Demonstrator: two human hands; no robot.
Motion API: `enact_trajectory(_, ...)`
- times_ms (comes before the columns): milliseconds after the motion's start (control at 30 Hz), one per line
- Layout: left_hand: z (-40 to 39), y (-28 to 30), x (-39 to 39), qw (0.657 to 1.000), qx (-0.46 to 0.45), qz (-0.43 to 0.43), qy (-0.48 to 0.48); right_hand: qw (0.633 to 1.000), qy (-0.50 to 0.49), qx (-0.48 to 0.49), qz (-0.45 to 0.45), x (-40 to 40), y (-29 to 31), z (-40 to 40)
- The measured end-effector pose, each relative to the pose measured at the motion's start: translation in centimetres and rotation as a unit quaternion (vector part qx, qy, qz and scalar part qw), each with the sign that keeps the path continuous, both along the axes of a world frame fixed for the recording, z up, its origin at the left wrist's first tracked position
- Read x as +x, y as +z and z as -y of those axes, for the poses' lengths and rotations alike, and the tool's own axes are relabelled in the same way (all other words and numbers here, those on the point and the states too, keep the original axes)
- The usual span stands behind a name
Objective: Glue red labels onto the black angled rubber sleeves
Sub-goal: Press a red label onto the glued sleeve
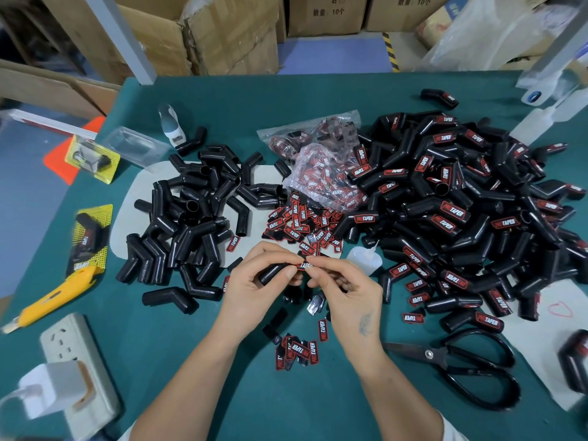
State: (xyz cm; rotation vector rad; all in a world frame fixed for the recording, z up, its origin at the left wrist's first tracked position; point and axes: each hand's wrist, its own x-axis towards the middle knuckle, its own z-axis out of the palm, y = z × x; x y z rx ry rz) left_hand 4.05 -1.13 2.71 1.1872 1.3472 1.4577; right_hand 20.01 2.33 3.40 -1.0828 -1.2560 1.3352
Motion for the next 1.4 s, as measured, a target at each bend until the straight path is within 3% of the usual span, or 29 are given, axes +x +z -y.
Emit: enact_trajectory(1400,-0.1,0.9,-0.4,0.997,-0.014,-0.069,0.008,1.0,0.002,-0.016,-0.003,0.0,-0.2,-0.2)
